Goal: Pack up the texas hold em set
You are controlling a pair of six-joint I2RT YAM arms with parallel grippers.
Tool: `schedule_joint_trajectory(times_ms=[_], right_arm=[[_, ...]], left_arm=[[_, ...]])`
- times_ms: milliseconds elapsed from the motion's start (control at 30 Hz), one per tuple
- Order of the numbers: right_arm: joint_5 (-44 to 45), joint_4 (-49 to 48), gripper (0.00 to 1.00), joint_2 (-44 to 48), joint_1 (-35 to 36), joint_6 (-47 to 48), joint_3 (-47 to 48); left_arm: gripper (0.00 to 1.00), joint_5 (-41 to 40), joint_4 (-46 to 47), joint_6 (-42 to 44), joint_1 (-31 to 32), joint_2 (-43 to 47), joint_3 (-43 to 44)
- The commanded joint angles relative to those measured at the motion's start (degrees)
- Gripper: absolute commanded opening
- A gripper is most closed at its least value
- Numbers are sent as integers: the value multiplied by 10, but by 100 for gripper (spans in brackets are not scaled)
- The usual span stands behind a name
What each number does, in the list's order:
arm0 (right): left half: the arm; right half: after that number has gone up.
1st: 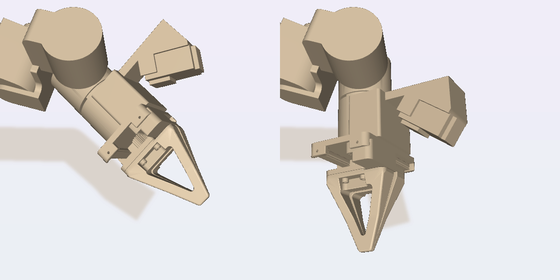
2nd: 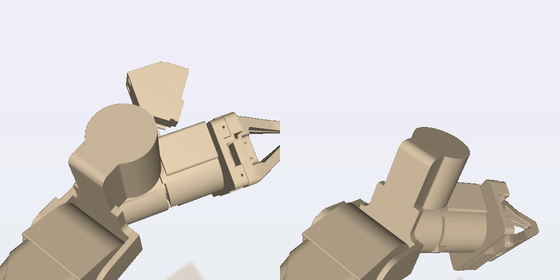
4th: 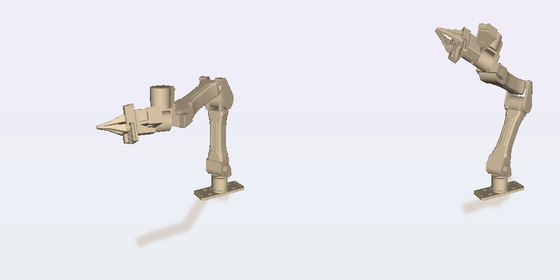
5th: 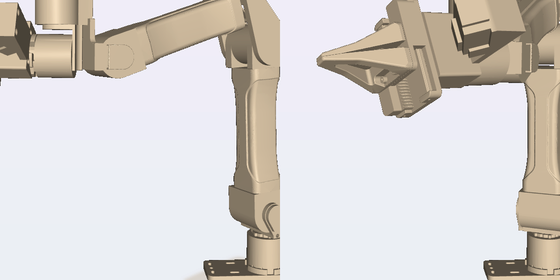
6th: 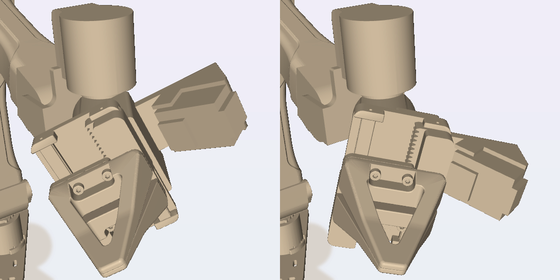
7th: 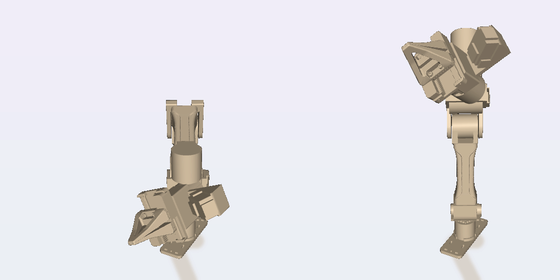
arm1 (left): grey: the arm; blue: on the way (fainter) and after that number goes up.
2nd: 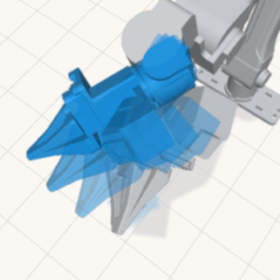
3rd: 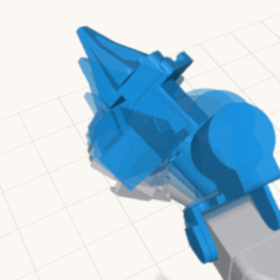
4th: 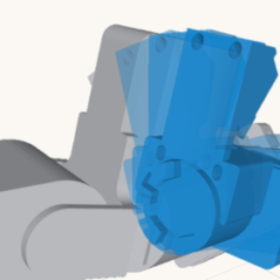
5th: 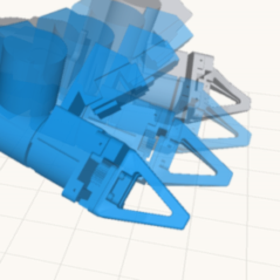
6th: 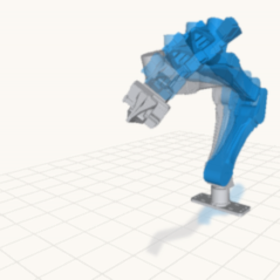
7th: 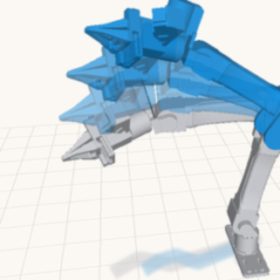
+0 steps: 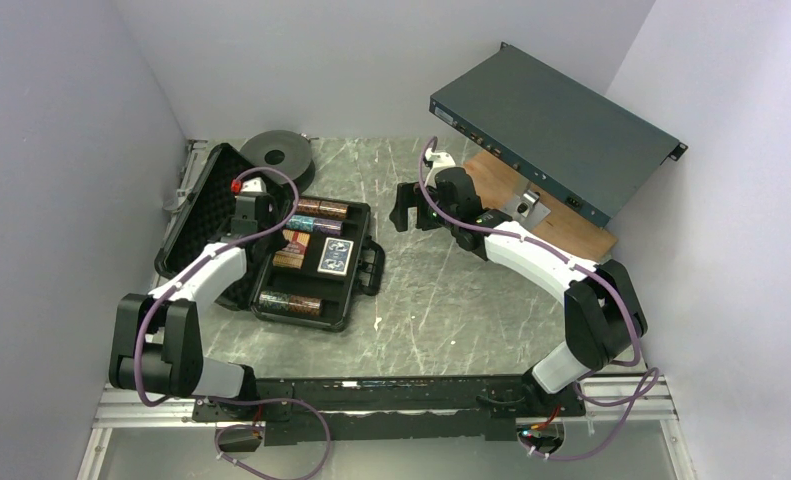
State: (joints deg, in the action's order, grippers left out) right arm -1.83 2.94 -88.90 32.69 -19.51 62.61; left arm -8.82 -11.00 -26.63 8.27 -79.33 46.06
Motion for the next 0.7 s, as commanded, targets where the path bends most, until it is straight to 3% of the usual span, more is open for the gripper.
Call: schedule_joint_trajectory(times_ms=[0, 400, 667], right_arm=[[-3, -19, 100, 3, -3, -4, 10], [-5, -14, 100, -1, -4, -4, 14], [-9, -12, 100, -8, -5, -5, 16]], left_arm=[[26, 11, -5, 3, -2, 6, -16], [23, 44, 11, -31, 1, 17, -70], [25, 29, -9, -53, 36, 21, -79]])
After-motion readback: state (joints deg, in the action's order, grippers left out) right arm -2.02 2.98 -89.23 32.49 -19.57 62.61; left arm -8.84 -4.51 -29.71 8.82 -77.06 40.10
